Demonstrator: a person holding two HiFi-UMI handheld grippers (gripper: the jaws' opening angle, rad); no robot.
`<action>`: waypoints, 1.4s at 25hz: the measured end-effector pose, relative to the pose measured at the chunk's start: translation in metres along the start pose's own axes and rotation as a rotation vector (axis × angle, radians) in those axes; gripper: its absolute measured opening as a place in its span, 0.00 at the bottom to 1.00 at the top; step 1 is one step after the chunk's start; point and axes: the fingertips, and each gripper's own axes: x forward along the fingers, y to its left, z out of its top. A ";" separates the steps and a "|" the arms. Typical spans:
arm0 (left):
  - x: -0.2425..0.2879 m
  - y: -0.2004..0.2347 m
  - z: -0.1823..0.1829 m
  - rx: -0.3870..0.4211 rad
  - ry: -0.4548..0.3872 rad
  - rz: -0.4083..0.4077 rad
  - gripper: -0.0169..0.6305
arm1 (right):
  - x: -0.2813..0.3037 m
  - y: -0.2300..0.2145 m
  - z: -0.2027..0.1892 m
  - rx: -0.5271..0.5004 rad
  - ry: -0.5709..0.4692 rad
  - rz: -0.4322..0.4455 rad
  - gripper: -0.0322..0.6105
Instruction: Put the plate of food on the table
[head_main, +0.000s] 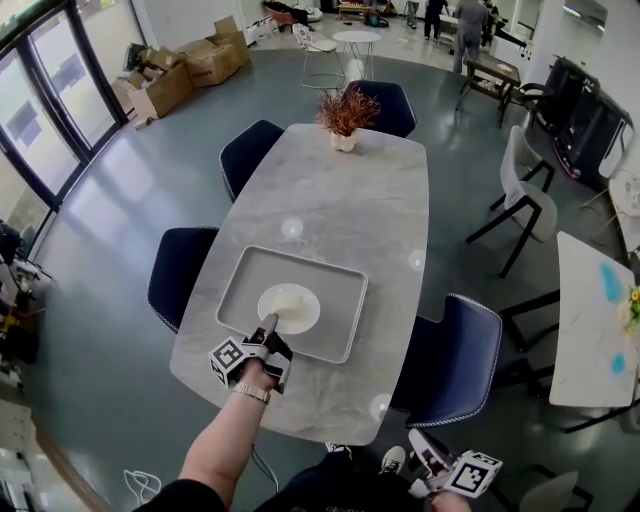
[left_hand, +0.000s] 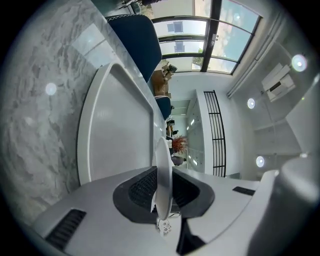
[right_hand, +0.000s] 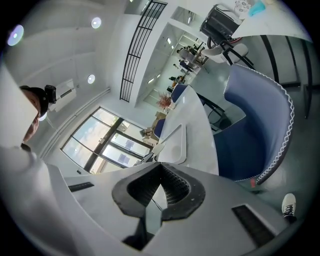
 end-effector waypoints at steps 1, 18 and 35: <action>0.005 0.003 0.004 0.001 -0.004 0.011 0.13 | -0.001 -0.001 -0.002 0.005 -0.002 -0.005 0.07; 0.044 0.027 0.025 0.002 -0.008 0.102 0.13 | -0.007 -0.009 -0.010 0.025 -0.018 -0.068 0.07; 0.045 0.042 0.038 0.259 0.041 0.378 0.14 | 0.000 -0.006 -0.010 0.054 -0.019 -0.028 0.07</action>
